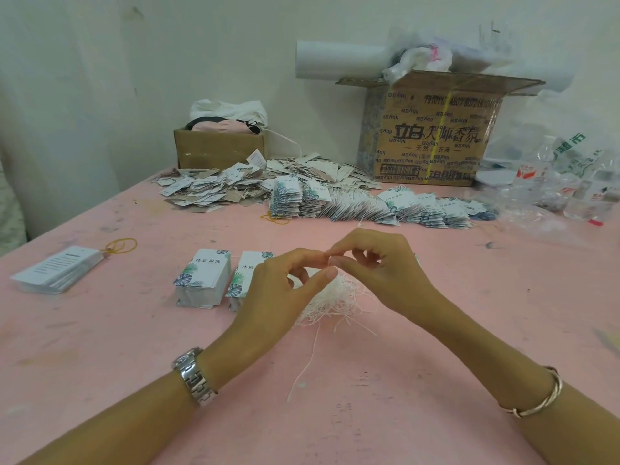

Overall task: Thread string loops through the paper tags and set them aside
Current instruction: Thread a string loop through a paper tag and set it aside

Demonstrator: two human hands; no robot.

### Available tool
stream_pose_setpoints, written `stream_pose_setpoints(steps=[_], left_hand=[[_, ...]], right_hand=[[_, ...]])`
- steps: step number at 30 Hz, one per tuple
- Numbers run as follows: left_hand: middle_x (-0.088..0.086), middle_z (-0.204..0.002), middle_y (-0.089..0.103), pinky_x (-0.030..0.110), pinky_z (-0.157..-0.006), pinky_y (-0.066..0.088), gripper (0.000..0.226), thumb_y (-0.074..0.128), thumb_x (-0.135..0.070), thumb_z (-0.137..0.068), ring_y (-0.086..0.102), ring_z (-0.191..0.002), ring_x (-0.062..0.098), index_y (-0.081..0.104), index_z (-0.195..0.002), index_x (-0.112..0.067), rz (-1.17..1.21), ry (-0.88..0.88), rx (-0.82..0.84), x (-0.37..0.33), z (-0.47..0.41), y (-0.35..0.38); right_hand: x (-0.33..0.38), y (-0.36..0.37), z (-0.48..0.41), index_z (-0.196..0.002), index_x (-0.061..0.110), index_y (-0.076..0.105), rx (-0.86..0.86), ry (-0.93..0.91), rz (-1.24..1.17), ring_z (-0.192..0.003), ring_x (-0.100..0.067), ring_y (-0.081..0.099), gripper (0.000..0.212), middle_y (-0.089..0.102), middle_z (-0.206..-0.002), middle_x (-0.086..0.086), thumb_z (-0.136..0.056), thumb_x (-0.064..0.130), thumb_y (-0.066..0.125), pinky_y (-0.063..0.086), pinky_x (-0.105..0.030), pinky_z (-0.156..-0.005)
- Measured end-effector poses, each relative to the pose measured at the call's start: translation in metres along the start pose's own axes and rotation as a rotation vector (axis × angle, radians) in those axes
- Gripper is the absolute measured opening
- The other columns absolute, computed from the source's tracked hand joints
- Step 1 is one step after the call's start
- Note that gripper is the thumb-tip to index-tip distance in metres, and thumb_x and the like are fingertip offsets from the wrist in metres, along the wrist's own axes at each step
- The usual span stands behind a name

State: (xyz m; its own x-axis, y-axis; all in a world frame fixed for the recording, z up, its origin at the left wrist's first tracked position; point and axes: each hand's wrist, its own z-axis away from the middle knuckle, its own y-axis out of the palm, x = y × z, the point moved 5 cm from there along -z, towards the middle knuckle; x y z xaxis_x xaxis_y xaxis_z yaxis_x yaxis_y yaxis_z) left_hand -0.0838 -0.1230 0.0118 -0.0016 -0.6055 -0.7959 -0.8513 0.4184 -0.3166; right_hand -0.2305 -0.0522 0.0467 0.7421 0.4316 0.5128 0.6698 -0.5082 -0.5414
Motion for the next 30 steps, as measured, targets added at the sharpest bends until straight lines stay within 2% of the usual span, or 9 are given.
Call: stream_pose_setpoints(steps=[5, 10, 13, 18, 20, 22, 25, 27, 30], left_hand=[[-0.019, -0.072, 0.069, 0.013, -0.058, 0.038, 0.005, 0.078, -0.024, -0.082, 0.05, -0.06, 0.0, 0.075, -0.086, -0.024, 0.082, -0.065, -0.013, 0.008, -0.006, 0.0], [-0.007, -0.076, 0.072, 0.015, -0.058, 0.041, 0.003, 0.074, -0.02, -0.086, 0.054, -0.067, 0.006, 0.073, -0.083, -0.02, 0.151, -0.096, -0.028, 0.009, -0.01, -0.003], [-0.003, -0.081, 0.073, 0.013, -0.058, 0.042, 0.004, 0.072, -0.021, -0.088, 0.055, -0.068, 0.003, 0.072, -0.084, -0.021, 0.187, -0.102, -0.049, 0.008, -0.011, -0.004], [0.001, -0.086, 0.073, 0.011, -0.062, 0.044, 0.003, 0.07, -0.023, -0.089, 0.058, -0.073, 0.004, 0.071, -0.089, -0.02, 0.208, -0.106, -0.074, 0.009, -0.011, -0.008], [0.0, -0.086, 0.073, 0.012, -0.061, 0.044, 0.003, 0.07, -0.024, -0.089, 0.058, -0.073, 0.006, 0.071, -0.089, -0.021, 0.197, -0.106, -0.058, 0.009, -0.012, -0.007], [-0.005, -0.081, 0.071, 0.015, -0.06, 0.043, 0.002, 0.071, -0.024, -0.088, 0.055, -0.07, 0.005, 0.072, -0.088, -0.023, 0.163, -0.096, -0.022, 0.01, -0.011, -0.006], [-0.024, -0.072, 0.064, 0.01, -0.059, 0.036, 0.003, 0.072, -0.024, -0.088, 0.049, -0.06, -0.002, 0.072, -0.086, -0.026, -0.005, -0.014, 0.071, 0.009, -0.008, -0.001], [-0.026, -0.077, 0.065, 0.008, -0.063, 0.035, 0.003, 0.073, -0.027, -0.087, 0.05, -0.067, -0.001, 0.073, -0.086, -0.03, -0.13, 0.041, 0.135, 0.008, -0.005, 0.004], [-0.027, -0.086, 0.066, 0.012, -0.07, 0.038, 0.006, 0.074, -0.032, -0.086, 0.05, -0.079, 0.004, 0.071, -0.089, -0.036, -0.237, 0.048, 0.204, 0.012, -0.002, 0.01]], right_hand=[[0.001, -0.001, 0.0, -0.091, 0.015, 0.075, -0.025, -0.012, 0.037, -0.059, -0.009, 0.044, 0.008, 0.064, -0.075, 0.013, -0.085, 0.009, 0.075, 0.033, -0.014, -0.059], [-0.005, -0.005, 0.0, -0.096, 0.011, 0.075, 0.057, -0.062, 0.231, -0.061, -0.007, 0.042, 0.009, 0.066, -0.079, 0.003, -0.088, 0.01, 0.072, 0.033, -0.017, -0.061], [-0.013, -0.01, -0.001, -0.094, 0.012, 0.075, 0.051, -0.023, 0.208, -0.061, -0.008, 0.043, 0.006, 0.068, -0.08, 0.003, -0.089, 0.01, 0.071, 0.033, -0.015, -0.061], [-0.037, -0.027, -0.001, -0.085, 0.022, 0.068, -0.048, 0.216, -0.003, -0.058, -0.006, 0.038, 0.009, 0.06, -0.071, 0.019, -0.092, 0.016, 0.067, 0.035, -0.019, -0.056], [-0.04, -0.034, -0.001, -0.084, 0.02, 0.068, -0.112, 0.278, -0.124, -0.064, -0.014, 0.044, 0.009, 0.06, -0.069, 0.017, -0.092, 0.016, 0.067, 0.039, -0.023, -0.06], [-0.039, -0.037, -0.002, -0.083, 0.016, 0.068, -0.179, 0.317, -0.26, -0.067, -0.011, 0.051, 0.009, 0.063, -0.07, 0.011, -0.091, 0.013, 0.067, 0.042, -0.019, -0.063], [-0.037, -0.037, -0.004, -0.079, 0.012, 0.065, -0.27, 0.379, -0.46, -0.06, -0.005, 0.043, 0.015, 0.063, -0.069, 0.009, -0.094, 0.011, 0.061, 0.034, -0.015, -0.056], [-0.036, -0.038, -0.005, -0.079, 0.011, 0.064, -0.32, 0.404, -0.61, -0.065, -0.007, 0.046, 0.019, 0.063, -0.072, 0.007, -0.096, 0.01, 0.055, 0.035, -0.019, -0.059], [-0.035, -0.037, -0.008, -0.082, 0.014, 0.061, -0.34, 0.462, -0.881, -0.076, -0.011, 0.065, 0.018, 0.072, -0.081, 0.002, -0.095, 0.012, 0.049, 0.046, -0.021, -0.065]])
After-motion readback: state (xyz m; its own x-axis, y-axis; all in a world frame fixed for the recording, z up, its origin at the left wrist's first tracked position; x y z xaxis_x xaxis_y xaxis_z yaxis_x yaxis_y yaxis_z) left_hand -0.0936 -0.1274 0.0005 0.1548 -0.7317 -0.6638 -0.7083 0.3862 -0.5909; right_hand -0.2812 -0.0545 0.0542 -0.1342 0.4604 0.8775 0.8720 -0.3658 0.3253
